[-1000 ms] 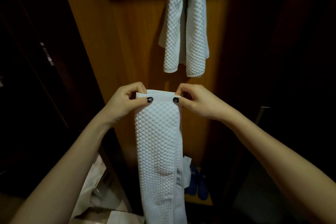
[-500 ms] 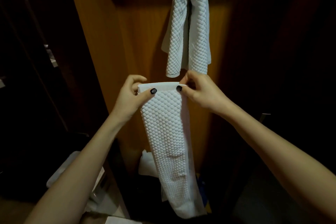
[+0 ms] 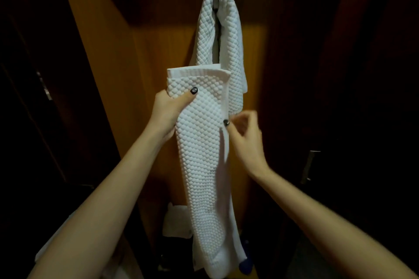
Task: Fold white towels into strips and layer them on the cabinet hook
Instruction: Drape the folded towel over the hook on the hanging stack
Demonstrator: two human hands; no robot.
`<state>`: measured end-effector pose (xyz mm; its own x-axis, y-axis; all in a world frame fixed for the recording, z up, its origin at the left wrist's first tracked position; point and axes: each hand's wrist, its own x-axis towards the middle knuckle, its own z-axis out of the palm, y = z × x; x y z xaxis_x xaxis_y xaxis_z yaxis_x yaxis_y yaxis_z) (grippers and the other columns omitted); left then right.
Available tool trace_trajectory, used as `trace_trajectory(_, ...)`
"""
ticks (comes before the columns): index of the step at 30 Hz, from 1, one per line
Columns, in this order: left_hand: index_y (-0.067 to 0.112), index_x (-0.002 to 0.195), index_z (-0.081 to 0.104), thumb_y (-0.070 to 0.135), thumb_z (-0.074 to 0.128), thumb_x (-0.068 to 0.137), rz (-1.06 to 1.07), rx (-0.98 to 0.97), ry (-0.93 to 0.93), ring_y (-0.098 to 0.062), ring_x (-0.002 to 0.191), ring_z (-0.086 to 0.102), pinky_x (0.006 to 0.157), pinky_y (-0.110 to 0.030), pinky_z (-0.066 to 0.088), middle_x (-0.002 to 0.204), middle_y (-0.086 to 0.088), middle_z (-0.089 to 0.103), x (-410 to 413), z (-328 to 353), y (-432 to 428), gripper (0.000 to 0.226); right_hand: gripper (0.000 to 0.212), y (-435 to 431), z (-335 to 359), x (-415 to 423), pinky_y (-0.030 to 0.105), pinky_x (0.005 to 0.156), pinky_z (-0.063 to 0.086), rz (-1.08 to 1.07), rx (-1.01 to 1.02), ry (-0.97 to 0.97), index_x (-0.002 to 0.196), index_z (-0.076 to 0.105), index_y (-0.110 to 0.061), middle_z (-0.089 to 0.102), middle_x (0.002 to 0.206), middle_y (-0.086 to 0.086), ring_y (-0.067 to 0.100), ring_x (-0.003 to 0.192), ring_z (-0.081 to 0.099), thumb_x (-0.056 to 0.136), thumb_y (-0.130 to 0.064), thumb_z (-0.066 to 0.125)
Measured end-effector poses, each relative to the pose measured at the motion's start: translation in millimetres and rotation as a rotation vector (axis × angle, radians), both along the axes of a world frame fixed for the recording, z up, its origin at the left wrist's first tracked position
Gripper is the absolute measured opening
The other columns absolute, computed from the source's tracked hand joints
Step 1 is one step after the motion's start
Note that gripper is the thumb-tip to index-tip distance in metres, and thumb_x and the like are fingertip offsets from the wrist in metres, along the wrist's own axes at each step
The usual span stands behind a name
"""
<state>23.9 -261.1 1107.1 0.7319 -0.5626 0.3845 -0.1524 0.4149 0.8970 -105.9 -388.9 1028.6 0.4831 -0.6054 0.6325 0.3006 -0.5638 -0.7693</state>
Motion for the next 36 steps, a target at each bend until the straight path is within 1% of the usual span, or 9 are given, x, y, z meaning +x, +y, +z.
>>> trace_trajectory(6,0.014,0.089,0.072,0.007,0.072,0.084,0.028,-0.026,-0.017,-0.023,0.086,0.074,0.064,-0.03,0.058,0.091,-0.005,0.076,10.6,12.7,-8.5,0.009,0.021,8.1,-45.5,3.7,0.008,0.069,0.048,0.208,0.069,0.261,0.101,0.054,-0.034,0.064,0.101,-0.029,-0.008,0.092,0.063,0.089,-0.05,0.06)
trace_trajectory(9,0.012,0.092,0.071,0.006,0.072,0.084,0.053,-0.02,-0.012,-0.023,0.086,0.074,0.064,-0.03,0.058,0.091,-0.005,0.076,20.3,15.8,-9.3,0.01,0.019,11.0,-51.8,9.4,0.01,0.068,0.047,0.224,0.101,0.28,0.096,0.057,-0.027,0.067,0.099,-0.015,-0.002,0.09,0.063,0.087,-0.039,0.068)
trace_trajectory(14,0.012,0.093,0.069,0.007,0.071,0.085,0.114,-0.003,-0.011,-0.02,0.086,0.074,0.064,-0.029,0.058,0.089,-0.002,0.077,33.0,17.8,-8.9,0.01,0.029,9.6,-61.7,14.9,0.034,0.069,0.047,0.144,0.074,0.375,0.08,0.06,0.0,0.064,0.088,0.011,0.024,0.082,0.059,0.09,-0.026,0.067)
trace_trajectory(18,0.012,0.093,0.068,0.005,0.07,0.086,0.142,0.005,-0.038,-0.016,0.084,0.073,0.064,-0.027,0.057,0.087,0.001,0.076,38.7,20.2,-5.6,0.01,0.028,11.3,-61.0,12.8,0.018,0.053,0.039,0.181,0.069,0.324,0.069,0.062,-0.01,0.064,0.068,0.0,0.004,0.06,0.054,0.093,-0.023,0.063)
trace_trajectory(22,0.01,0.097,0.066,0.005,0.068,0.087,0.13,0.013,-0.015,-0.017,0.086,0.073,0.065,-0.027,0.058,0.087,0.001,0.076,46.7,28.6,2.5,0.011,0.036,9.4,-53.8,13.1,0.015,0.054,0.035,0.245,0.087,0.272,0.06,0.051,-0.022,0.054,0.058,-0.012,0.0,0.058,0.047,0.092,-0.021,0.066)
trace_trajectory(27,0.009,0.1,0.063,0.004,0.06,0.092,0.015,0.002,0.015,-0.016,0.085,0.073,0.067,-0.027,0.058,0.087,0.0,0.076,51.1,40.2,11.8,0.01,0.011,0.5,-42.5,17.8,0.027,0.066,0.054,0.46,0.349,0.197,0.091,0.057,-0.014,0.068,0.077,0.002,0.017,0.072,0.065,0.09,-0.012,0.068)
trace_trajectory(30,0.008,0.102,0.062,0.005,0.058,0.092,-0.038,-0.018,0.021,-0.015,0.084,0.073,0.067,-0.027,0.058,0.086,-0.001,0.076,48.2,45.1,14.2,0.012,0.008,-4.0,-37.8,19.0,0.034,0.077,0.056,0.63,0.412,0.331,0.1,0.067,-0.014,0.074,0.093,0.003,0.018,0.085,0.071,0.093,-0.017,0.064)
trace_trajectory(34,0.007,0.109,0.062,0.011,0.062,0.086,-0.137,-0.06,0.072,-0.018,0.092,0.071,0.076,-0.032,0.058,0.096,-0.005,0.073,42.7,47.8,16.4,0.024,0.012,-1.3,-31.5,14.8,0.009,0.082,0.045,0.636,0.273,0.388,0.098,0.075,-0.025,0.063,0.123,-0.002,-0.005,0.108,0.058,0.093,-0.022,0.064)
trace_trajectory(36,0.008,0.11,0.062,0.013,0.064,0.082,-0.178,-0.06,0.1,-0.019,0.095,0.07,0.081,-0.035,0.058,0.1,-0.007,0.071,40.0,48.8,16.6,0.029,0.016,1.8,-28.5,13.3,0.006,0.091,0.038,0.661,0.2,0.42,0.103,0.073,-0.027,0.05,0.138,-0.008,-0.011,0.122,0.044,0.092,-0.021,0.064)
